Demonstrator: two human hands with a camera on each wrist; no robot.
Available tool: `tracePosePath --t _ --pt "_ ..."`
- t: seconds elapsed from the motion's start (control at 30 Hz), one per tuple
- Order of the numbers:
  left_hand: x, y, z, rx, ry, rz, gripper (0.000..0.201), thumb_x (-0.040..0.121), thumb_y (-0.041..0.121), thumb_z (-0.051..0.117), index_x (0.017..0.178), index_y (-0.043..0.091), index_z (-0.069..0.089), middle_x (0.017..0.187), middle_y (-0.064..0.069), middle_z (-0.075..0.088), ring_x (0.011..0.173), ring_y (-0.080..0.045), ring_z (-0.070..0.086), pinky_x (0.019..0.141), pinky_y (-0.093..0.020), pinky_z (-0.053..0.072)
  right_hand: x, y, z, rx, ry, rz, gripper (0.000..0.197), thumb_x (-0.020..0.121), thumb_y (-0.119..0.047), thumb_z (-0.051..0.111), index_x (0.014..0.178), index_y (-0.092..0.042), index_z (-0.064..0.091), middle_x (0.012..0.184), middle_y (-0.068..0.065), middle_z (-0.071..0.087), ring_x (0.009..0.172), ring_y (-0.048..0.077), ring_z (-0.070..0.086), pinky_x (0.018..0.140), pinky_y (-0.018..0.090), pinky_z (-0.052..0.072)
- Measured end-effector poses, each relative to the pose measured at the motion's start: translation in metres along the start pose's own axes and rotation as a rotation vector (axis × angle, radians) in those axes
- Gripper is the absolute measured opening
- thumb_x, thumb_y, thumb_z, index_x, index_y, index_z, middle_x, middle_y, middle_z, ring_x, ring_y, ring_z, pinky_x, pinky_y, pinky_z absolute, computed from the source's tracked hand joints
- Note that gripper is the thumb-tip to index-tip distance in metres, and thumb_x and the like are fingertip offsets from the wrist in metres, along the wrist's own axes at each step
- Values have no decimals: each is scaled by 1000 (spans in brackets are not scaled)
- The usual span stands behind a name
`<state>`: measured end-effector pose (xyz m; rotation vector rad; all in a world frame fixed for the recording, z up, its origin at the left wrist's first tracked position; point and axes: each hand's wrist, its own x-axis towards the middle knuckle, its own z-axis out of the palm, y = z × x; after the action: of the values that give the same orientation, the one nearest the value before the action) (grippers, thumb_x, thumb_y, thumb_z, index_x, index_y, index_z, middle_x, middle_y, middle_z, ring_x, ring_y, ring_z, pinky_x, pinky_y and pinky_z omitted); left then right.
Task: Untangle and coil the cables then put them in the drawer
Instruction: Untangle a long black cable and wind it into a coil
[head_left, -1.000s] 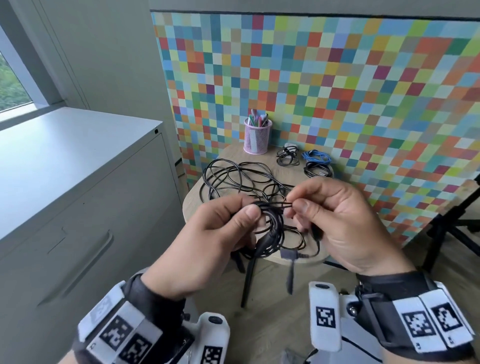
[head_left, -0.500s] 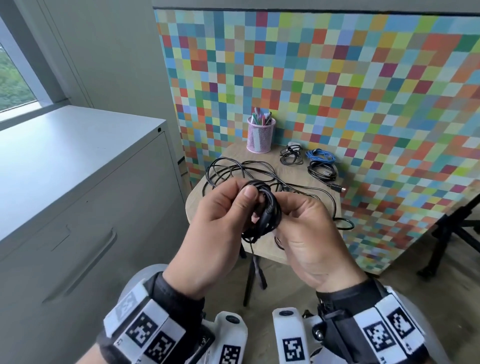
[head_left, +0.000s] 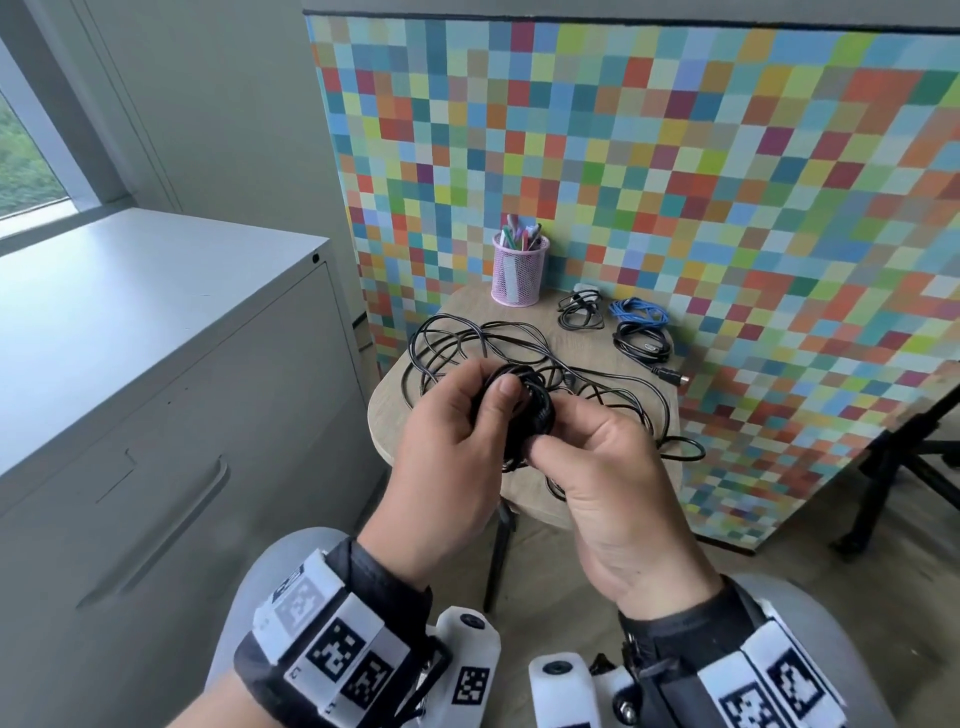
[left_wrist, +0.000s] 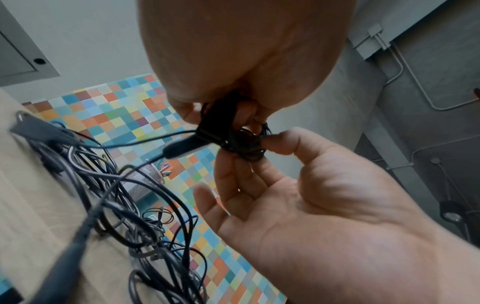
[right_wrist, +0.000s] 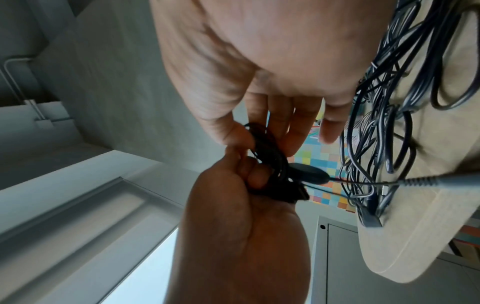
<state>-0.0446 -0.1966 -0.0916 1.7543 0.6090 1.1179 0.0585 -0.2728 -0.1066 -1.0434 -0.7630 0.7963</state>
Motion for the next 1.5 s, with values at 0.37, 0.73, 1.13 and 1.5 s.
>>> tracePosePath --t 0.37,0.73,1.13,1.5 --pt "-4 -1 3 18 -2 68 20 106 19 53 89 13 62 71 8 59 65 -3 51 60 -20 43 6 1 10 -116 116 -24 18 70 -13 73 88 -14 75 90 30 72 76 29 62 74 55 53" --pt "-4 -2 3 -287 90 -79 27 105 28 56 92 8 68 72 -7 60 66 -17 52 58 -36 45 12 -9 12 -244 37 -189 19 89 -4 75 90 -22 79 79 3 76 72 12 70 67 29 59" --pt "-2 4 2 -282 15 -88 26 105 22 55 85 9 67 70 -1 62 60 -15 52 59 -28 47 10 -21 -4 -214 -38 -133 12 81 -11 74 91 -12 81 81 21 75 75 26 69 77 47 62" --pt "-6 -4 6 150 64 172 13 102 36 55 92 33 64 74 11 53 67 -22 60 62 -38 49 9 -19 -5 -272 54 -172 32 79 10 66 82 -20 79 75 10 73 66 15 62 60 35 54"
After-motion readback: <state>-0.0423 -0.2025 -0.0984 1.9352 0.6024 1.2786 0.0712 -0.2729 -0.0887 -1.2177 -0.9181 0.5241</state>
